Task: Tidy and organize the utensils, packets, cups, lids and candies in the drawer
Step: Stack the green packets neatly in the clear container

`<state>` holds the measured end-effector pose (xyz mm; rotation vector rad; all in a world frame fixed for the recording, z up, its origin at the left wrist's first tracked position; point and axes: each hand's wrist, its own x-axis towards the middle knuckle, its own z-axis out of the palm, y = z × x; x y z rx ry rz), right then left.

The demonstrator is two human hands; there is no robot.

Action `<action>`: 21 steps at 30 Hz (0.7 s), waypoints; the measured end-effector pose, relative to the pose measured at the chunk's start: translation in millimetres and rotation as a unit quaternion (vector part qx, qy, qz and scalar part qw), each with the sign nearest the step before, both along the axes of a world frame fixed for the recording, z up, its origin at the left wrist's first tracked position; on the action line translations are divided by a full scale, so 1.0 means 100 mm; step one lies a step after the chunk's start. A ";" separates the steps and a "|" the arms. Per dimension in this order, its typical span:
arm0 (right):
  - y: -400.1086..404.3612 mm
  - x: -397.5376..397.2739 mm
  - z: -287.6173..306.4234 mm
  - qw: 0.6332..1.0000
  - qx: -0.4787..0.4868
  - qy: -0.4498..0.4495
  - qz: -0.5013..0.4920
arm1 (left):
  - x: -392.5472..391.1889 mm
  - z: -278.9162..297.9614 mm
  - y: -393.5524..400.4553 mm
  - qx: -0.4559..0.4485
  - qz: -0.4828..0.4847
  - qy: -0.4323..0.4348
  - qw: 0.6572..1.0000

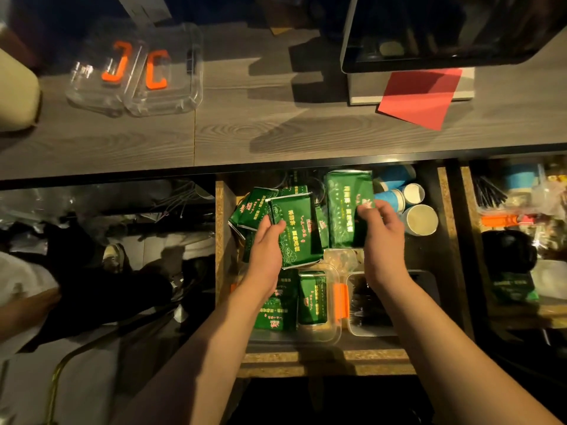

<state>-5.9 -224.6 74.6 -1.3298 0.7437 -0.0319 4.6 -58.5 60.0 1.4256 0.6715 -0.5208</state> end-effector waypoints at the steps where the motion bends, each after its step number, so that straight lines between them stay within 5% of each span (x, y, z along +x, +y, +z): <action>1: 0.03 -0.01 -0.03 0.999 0.004 0.000 0.036 | 0.00 -0.01 0.00 0.005 -0.001 0.002 1.000; 8: 0.48 -0.10 -0.18 0.980 -0.070 0.030 0.182 | -0.04 -0.03 -0.08 -0.005 -0.025 0.012 1.000; 14: 0.43 -0.05 -0.51 0.985 -0.029 0.095 0.140 | 0.00 -0.14 0.15 0.060 0.004 0.009 0.998; 21: 0.21 0.20 -1.39 0.881 -0.310 0.197 0.298 | -0.04 -0.58 0.46 0.074 0.043 0.040 0.996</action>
